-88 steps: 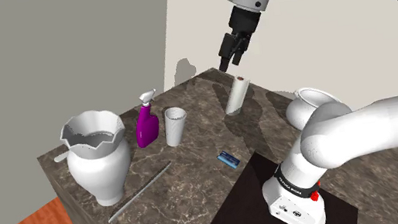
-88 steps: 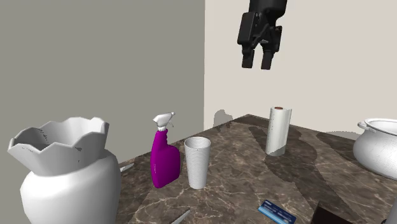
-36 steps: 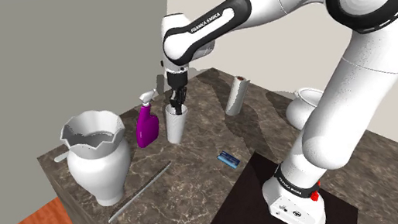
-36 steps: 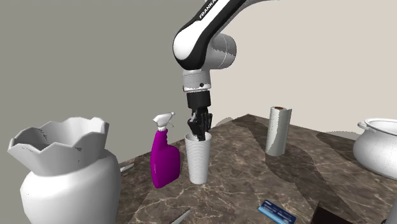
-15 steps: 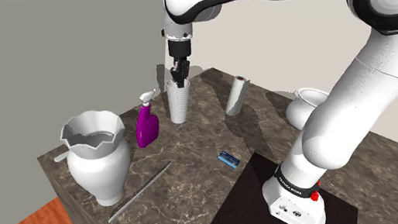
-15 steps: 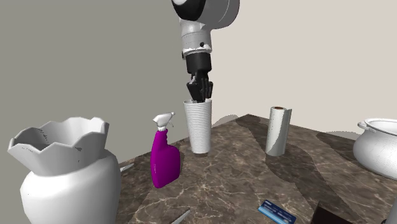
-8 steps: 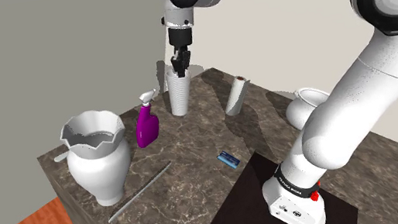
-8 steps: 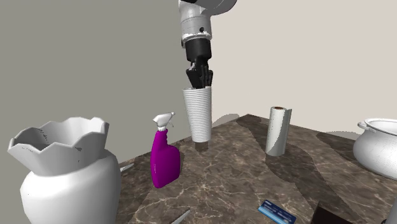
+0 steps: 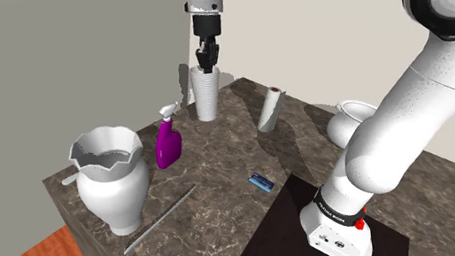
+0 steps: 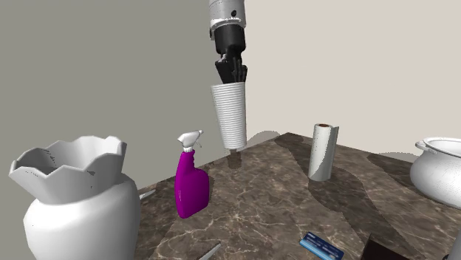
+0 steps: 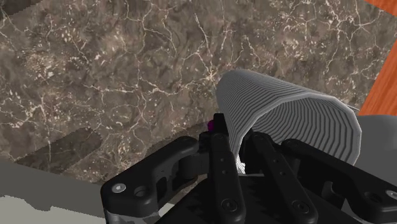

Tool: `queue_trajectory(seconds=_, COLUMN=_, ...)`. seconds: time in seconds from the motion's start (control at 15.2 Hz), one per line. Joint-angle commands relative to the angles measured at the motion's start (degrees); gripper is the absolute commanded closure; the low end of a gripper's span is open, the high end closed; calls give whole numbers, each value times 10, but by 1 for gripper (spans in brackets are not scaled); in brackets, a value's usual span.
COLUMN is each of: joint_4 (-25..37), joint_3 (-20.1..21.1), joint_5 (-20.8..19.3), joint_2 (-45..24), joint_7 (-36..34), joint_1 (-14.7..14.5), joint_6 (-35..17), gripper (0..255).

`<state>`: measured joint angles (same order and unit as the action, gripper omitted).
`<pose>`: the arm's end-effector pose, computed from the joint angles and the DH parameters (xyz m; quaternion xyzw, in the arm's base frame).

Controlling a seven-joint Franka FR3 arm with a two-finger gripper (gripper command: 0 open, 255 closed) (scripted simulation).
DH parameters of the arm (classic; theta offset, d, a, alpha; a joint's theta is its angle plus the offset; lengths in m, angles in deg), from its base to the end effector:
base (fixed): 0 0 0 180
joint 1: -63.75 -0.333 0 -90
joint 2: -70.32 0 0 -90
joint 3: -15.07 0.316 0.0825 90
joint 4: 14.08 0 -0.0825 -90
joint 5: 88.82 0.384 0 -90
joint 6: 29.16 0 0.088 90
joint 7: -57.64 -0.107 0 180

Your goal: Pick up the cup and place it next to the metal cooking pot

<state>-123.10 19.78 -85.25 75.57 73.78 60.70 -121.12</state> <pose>0.5045 0.0765 0.5212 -0.9738 -0.2012 0.1007 0.0346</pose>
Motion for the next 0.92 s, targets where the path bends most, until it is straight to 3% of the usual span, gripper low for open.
queue_trajectory(seconds=0.0, joint_4=12, joint_3=-1, joint_5=0, joint_2=3, joint_7=0, joint_1=1, joint_6=15, gripper=255)
queue_trajectory(seconds=0.26, joint_4=38, joint_3=-1, joint_5=0, joint_2=2, joint_7=-1, joint_1=1, joint_6=40, gripper=255)
queue_trajectory(seconds=0.86, joint_4=-127, joint_3=-51, joint_5=-24, joint_2=165, joint_7=82, joint_1=35, joint_6=42, gripper=255)
